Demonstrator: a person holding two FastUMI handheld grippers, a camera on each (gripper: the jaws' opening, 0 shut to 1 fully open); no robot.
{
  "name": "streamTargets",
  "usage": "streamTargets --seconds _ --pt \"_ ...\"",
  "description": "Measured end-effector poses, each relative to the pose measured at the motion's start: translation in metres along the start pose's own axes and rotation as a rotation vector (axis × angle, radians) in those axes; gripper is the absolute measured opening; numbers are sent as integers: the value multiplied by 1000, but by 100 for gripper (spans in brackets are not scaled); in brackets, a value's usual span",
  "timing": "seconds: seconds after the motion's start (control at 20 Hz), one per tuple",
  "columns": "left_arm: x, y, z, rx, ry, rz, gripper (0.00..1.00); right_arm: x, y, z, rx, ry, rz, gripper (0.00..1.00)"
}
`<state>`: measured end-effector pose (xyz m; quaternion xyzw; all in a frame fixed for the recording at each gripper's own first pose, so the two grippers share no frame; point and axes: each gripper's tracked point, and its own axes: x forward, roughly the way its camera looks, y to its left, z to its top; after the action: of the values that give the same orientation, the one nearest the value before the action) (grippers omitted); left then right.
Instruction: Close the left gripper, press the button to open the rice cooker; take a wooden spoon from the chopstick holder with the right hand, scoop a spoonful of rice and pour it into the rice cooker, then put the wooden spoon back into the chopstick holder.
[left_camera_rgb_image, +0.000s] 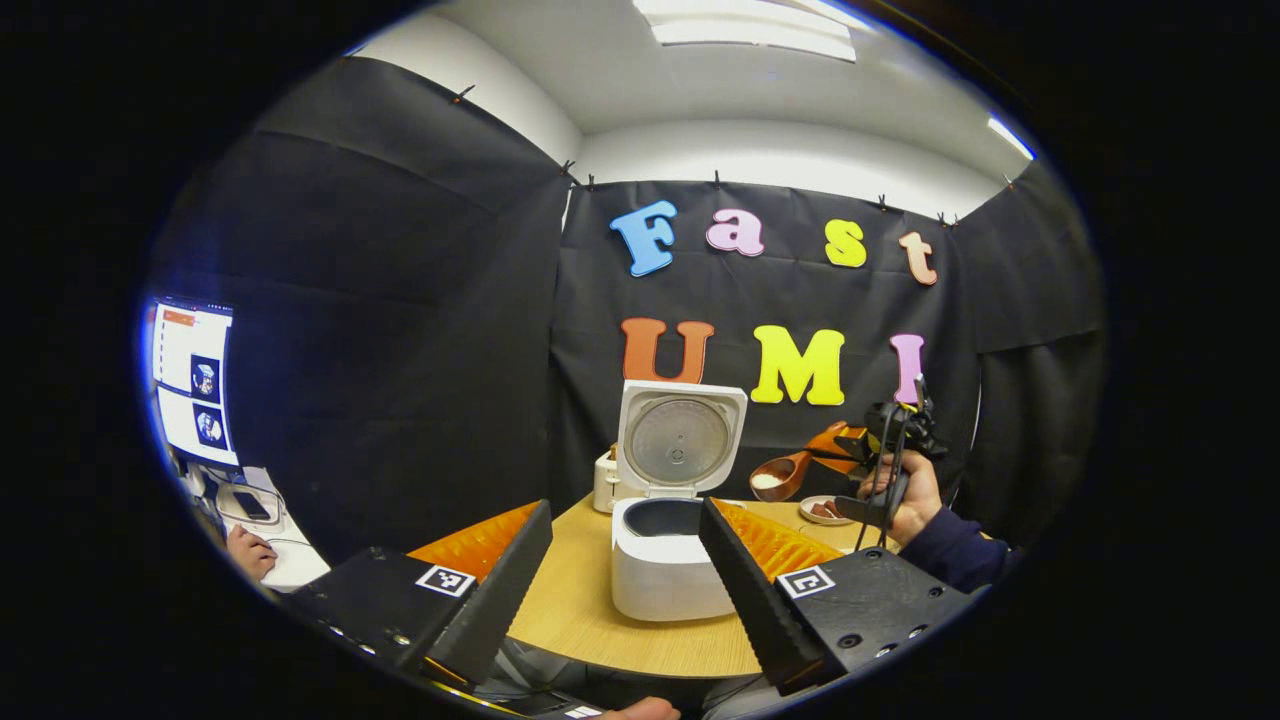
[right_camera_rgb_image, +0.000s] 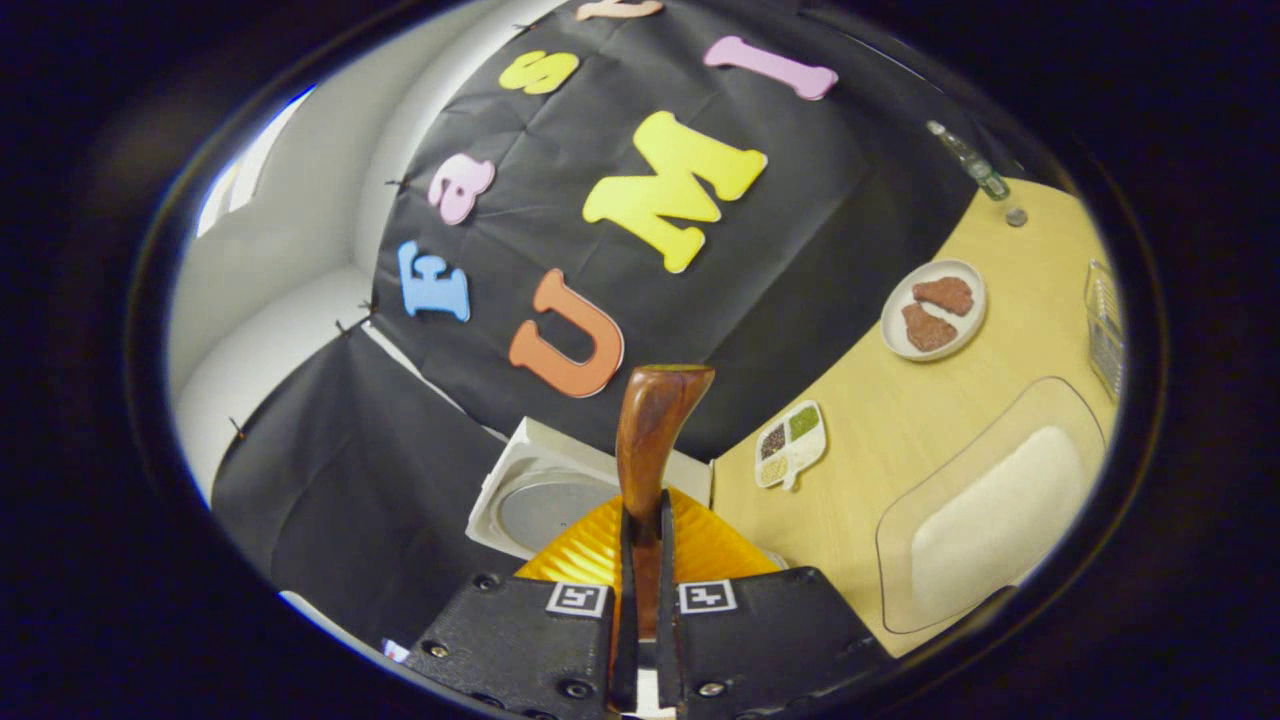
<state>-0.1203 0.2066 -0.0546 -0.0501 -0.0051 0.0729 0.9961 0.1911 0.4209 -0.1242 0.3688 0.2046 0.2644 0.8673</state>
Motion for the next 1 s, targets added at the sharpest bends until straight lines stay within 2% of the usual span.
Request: streamTargets --seconds 0.2,0.35,0.55,0.75,0.85,1.0 --pt "-1 3 -1 6 -5 -2 94 31 31 -30 -249 36 -6 12" --pt "-7 3 -3 8 -9 -7 94 42 36 -40 -441 14 -33 12" --pt "-10 -1 0 10 -22 -18 94 52 40 -57 -556 30 -36 13" --pt "-11 -12 -3 4 -25 -41 94 57 52 -69 -760 28 13 13" --pt "-13 -17 -5 22 -20 -51 94 57 51 -73 -858 13 13 13" --pt "-12 -17 -6 48 -18 -44 94 63 50 -88 -931 18 27 13"
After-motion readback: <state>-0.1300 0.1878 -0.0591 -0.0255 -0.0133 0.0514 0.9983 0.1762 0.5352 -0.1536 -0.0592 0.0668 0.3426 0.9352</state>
